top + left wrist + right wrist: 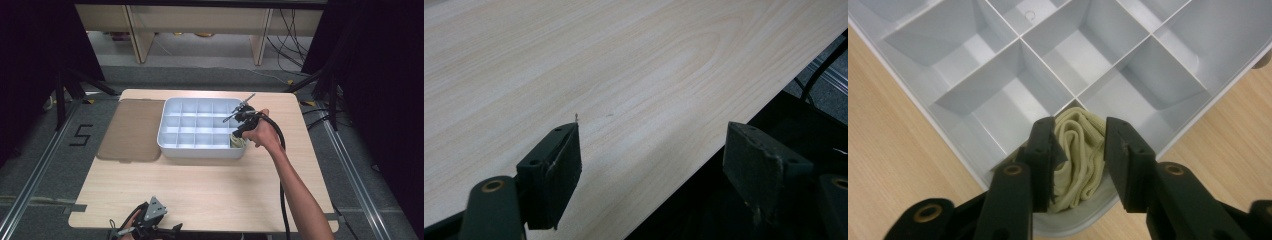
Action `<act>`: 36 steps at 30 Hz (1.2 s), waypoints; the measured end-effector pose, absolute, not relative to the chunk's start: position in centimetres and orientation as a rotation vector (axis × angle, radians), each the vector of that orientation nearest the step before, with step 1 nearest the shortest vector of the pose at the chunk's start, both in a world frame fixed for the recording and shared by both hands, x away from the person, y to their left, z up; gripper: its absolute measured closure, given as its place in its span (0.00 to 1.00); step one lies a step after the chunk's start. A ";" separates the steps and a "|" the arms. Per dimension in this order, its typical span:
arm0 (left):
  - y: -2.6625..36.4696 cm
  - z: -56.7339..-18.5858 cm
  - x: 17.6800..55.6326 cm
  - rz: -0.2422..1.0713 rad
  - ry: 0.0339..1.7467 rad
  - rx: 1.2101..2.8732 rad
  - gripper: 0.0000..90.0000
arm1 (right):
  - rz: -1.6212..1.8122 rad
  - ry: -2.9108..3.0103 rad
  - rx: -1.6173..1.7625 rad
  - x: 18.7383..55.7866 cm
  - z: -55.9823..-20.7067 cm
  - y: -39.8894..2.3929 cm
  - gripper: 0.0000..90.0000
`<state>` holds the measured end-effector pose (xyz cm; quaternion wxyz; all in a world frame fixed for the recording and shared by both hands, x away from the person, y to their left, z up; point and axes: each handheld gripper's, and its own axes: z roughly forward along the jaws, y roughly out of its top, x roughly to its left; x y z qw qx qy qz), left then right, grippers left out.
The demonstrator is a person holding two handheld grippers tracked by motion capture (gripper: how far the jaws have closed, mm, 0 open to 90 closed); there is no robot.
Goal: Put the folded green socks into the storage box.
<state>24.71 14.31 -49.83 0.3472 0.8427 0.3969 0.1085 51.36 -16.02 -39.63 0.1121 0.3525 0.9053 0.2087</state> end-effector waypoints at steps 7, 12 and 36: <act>14.3 -49.8 24.7 0.286 1.047 2.167 0.25 | 0.686 2.630 1.101 50.2 -38.9 -16.8 0.65; 14.5 -49.7 24.8 0.288 1.008 2.207 0.25 | 0.735 2.629 1.106 49.8 -39.0 -17.4 0.63; 14.9 -49.9 25.0 0.291 1.047 2.199 0.25 | 0.859 2.572 1.094 47.4 -38.3 -18.5 0.49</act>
